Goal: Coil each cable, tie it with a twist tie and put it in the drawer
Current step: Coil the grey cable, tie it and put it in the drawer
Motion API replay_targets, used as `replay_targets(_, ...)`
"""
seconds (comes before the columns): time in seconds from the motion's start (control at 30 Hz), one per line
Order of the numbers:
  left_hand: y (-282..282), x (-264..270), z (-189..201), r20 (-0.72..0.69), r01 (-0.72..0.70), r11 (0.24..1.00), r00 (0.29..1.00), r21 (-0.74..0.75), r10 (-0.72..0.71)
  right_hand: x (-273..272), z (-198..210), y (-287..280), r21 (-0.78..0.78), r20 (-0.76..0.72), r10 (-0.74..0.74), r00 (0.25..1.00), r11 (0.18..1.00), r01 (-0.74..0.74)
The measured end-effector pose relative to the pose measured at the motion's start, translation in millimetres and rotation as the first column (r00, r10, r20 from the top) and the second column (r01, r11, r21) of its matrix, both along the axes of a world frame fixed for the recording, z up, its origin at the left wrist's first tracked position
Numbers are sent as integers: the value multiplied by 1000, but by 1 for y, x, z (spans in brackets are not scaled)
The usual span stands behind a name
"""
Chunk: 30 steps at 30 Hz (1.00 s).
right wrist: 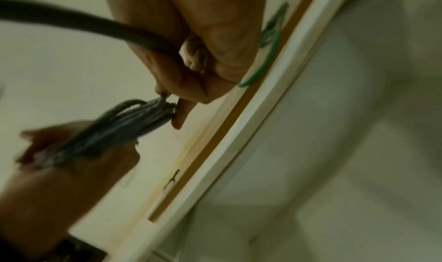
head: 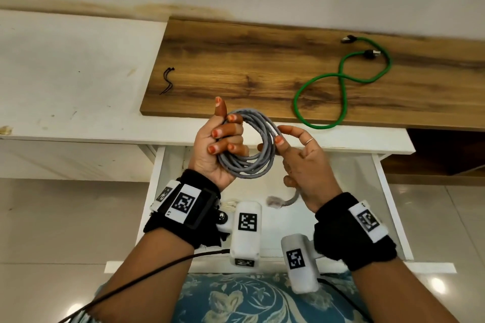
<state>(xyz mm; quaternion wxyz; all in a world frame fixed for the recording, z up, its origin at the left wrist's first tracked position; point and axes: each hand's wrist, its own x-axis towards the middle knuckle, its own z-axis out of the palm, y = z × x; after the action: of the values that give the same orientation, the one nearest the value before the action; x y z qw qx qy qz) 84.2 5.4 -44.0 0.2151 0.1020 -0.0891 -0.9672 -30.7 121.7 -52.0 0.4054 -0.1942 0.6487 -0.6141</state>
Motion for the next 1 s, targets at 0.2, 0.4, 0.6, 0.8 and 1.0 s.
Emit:
replay_targets(0.2,-7,4,0,95,-201,979,975,-29,203,0,-3,4,82,-729,165,665,985,-154)
replay_targets(0.4,-10,5,1,102,-274,961,956,-28,275,-6,-1,10,240,-888,353,295,903,-356)
replay_targets(0.6,-9,3,2,135,-299,954,945,-1,296,22,1,-5,132,-923,278,266,878,-460)
replay_targets(0.8,0,0,5,218,-247,966,941,-75,257,42,-4,-6,-108,-945,2,326,941,-319)
replay_targets(1.0,14,-11,4,312,-193,967,920,-165,237,39,0,-4,-232,-806,-100,584,960,-156)
